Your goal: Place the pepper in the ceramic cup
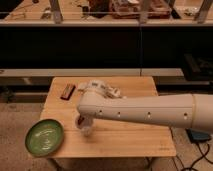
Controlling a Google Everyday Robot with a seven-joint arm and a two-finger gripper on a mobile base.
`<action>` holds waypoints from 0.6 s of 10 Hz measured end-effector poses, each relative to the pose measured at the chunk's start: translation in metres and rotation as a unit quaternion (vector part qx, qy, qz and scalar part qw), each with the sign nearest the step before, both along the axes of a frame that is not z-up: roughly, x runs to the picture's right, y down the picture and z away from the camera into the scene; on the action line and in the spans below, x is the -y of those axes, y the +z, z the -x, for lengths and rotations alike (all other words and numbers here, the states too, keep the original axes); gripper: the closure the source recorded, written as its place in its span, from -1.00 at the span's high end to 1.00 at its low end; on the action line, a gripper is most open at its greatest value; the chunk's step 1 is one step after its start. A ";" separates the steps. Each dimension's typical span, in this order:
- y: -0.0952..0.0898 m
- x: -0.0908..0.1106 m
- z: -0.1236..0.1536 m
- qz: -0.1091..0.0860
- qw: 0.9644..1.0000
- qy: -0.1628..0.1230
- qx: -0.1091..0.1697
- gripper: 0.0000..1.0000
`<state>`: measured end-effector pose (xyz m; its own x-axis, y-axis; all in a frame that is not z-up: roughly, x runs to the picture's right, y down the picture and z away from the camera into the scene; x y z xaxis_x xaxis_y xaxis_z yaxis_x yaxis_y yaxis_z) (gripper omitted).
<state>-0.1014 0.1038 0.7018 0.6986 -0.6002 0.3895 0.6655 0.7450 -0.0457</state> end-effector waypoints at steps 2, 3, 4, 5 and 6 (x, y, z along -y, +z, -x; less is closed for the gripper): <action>0.005 -0.002 -0.003 0.000 1.000 0.003 -0.002 0.26; 0.006 -0.002 -0.001 0.000 1.000 0.002 -0.002 0.26; 0.007 -0.002 -0.003 -0.003 1.000 0.006 -0.005 0.26; 0.007 -0.001 -0.004 -0.004 1.000 0.008 -0.007 0.26; 0.007 0.001 -0.005 -0.006 1.000 0.009 -0.008 0.26</action>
